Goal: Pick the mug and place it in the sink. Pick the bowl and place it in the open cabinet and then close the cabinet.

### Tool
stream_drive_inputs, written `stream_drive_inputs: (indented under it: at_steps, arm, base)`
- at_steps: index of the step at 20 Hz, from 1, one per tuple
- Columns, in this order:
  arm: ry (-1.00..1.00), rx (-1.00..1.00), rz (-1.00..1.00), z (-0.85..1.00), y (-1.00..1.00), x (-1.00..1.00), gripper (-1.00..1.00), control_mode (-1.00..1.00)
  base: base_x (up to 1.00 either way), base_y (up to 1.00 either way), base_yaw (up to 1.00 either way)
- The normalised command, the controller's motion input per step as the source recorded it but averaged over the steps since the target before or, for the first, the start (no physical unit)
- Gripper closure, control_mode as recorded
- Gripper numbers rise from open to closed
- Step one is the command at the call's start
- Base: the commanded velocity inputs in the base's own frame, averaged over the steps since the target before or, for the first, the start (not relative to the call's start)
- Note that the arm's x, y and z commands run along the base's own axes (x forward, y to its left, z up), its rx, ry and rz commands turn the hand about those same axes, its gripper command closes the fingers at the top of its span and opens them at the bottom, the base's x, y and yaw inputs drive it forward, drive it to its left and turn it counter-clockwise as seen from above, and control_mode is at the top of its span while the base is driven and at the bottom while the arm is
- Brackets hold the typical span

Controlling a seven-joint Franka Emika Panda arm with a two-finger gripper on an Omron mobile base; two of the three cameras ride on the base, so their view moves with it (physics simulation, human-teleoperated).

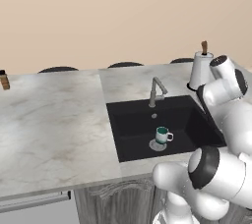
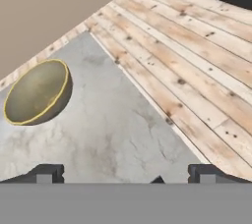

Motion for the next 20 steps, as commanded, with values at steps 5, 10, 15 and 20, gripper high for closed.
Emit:
stream_drive_inputs:
  at_steps: [5,10,15,20]
  arm:
    - [-0.24,0.00,-0.21,0.01,-0.24,0.00,-1.00,-1.00]
    - [-0.33,-0.01,-0.13,0.00,-0.24,0.00,-1.00,-1.00]
    - [-0.20,0.00,-0.04,0.00,-0.39,0.00,-1.00,-1.00]
    - [-0.02,0.00,0.00,0.00,-0.35,0.00,-1.00,-1.00]
  base:
    - [0.00,0.00,0.00]
    - [0.00,0.00,0.00]
    - [0.00,0.00,0.00]
    - [0.00,0.00,0.00]
